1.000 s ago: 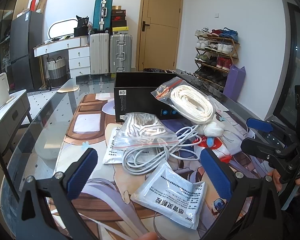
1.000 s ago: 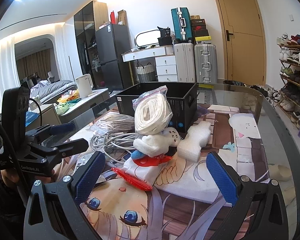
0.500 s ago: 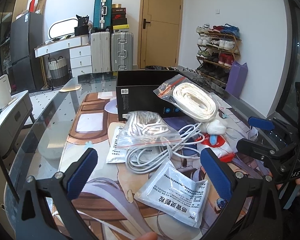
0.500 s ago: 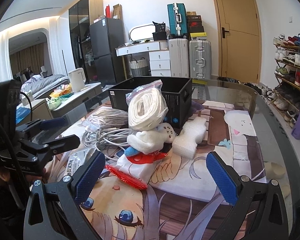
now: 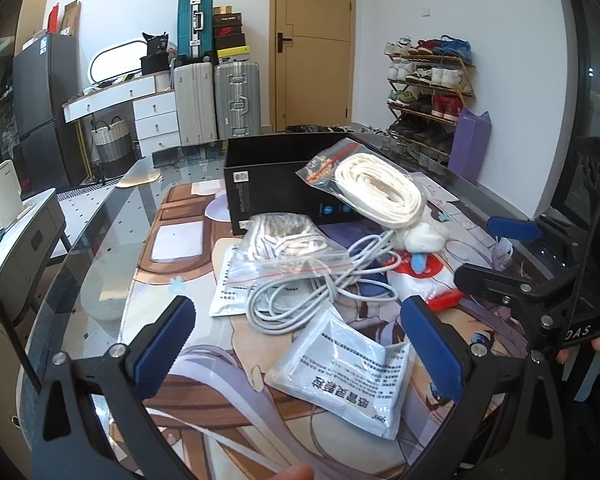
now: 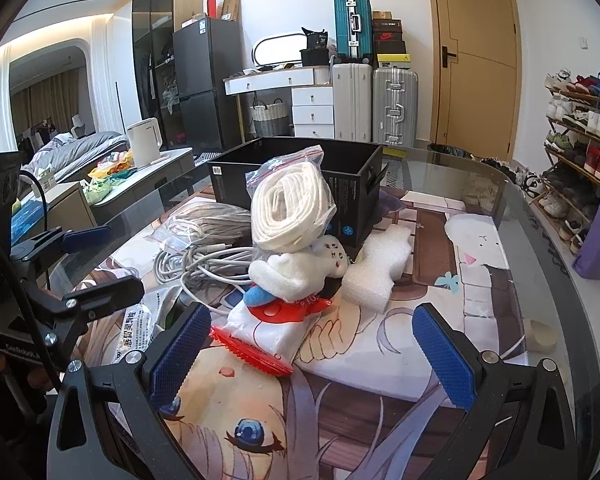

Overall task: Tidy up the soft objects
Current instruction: 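Move right gripper onto red balloon glue packet while left gripper approaches white printed sachet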

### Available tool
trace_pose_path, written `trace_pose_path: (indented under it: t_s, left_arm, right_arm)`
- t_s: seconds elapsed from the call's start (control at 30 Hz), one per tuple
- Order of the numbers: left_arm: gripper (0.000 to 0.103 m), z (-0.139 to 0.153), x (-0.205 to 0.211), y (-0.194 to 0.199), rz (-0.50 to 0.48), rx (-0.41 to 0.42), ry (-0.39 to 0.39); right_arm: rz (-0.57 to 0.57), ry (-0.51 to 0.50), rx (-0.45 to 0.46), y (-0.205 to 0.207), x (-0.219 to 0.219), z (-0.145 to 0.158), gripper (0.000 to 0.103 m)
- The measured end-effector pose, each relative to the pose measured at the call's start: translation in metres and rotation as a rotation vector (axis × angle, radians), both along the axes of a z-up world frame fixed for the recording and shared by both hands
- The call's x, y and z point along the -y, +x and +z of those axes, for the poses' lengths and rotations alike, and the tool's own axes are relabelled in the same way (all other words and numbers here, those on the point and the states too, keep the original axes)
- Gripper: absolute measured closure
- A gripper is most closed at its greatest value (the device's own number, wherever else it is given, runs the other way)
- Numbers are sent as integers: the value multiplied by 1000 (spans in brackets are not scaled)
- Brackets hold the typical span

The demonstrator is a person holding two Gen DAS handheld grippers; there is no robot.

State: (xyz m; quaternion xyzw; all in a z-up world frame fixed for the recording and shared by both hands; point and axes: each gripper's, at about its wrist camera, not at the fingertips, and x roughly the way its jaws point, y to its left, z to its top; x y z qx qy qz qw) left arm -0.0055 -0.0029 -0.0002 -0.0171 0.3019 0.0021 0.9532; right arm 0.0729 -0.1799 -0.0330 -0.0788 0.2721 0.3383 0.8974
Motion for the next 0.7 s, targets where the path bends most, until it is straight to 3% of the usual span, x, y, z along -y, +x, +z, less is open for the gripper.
trace_pose_path:
  t_s: [0.43, 0.7]
  left_arm:
    - [0, -9, 9, 2, -49, -51, 10]
    - [0, -12, 10, 4, -70, -80, 3]
  right_arm:
    - [25, -49, -3, -4, -9, 2, 1]
    - [27, -50, -93, 8, -16, -4, 1]
